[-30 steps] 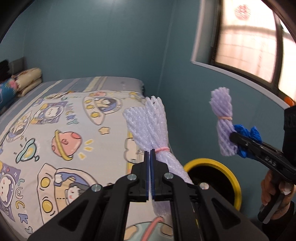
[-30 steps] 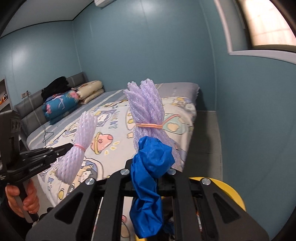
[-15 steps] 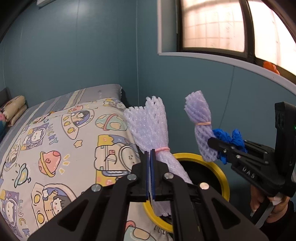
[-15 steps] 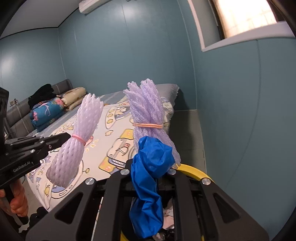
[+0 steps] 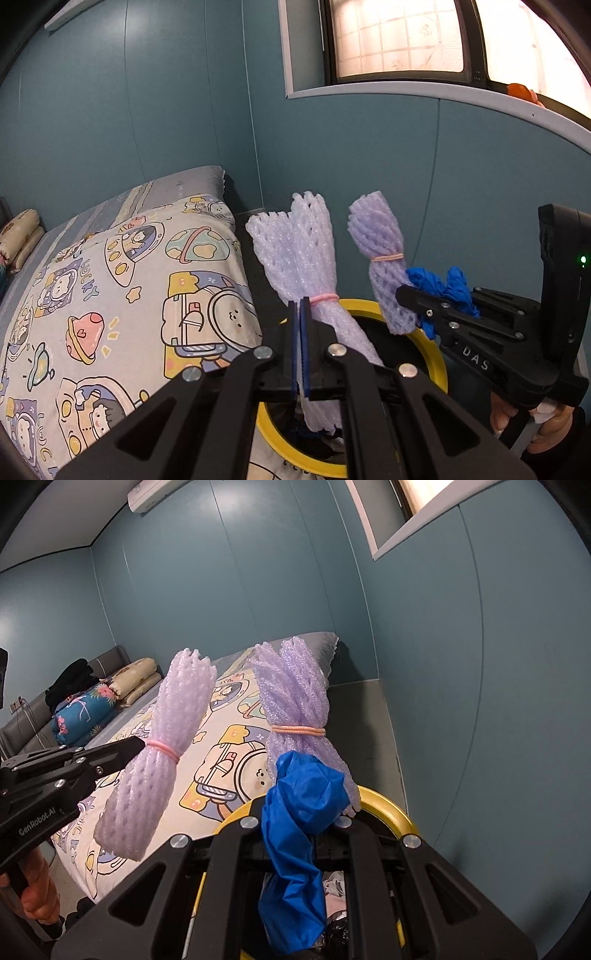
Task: Collect trash
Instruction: 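Carry mesh net and blue glove over the yellow bin with both tools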
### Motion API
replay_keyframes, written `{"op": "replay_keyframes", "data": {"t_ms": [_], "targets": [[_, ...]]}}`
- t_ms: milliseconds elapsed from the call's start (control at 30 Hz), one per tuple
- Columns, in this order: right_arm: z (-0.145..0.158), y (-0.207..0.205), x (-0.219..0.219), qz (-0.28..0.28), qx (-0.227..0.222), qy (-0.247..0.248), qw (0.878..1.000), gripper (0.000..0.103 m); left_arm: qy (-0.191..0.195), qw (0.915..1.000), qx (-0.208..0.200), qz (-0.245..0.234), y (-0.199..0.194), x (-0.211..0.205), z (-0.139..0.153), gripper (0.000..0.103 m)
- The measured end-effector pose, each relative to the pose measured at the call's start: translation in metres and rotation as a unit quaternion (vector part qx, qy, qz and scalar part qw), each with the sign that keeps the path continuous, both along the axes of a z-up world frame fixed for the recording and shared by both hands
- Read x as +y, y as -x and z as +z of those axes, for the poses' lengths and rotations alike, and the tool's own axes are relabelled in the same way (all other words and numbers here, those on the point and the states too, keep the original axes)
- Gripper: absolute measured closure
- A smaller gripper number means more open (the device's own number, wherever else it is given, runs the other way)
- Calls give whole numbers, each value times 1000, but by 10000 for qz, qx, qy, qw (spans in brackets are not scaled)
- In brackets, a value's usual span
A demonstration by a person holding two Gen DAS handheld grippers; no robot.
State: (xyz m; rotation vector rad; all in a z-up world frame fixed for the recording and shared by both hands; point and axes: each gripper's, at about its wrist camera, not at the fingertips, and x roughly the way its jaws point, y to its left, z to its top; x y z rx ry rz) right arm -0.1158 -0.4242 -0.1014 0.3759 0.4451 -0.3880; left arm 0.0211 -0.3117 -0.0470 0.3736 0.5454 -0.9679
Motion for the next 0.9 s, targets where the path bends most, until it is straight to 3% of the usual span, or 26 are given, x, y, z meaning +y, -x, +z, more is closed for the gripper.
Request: {"op": "replay_keyframes", "data": {"t_ms": [900], "targets": [[5,-12,-22,-108,336,-131,9993,94,-81,9989,438,154,-24,-12,-25,101]]}}
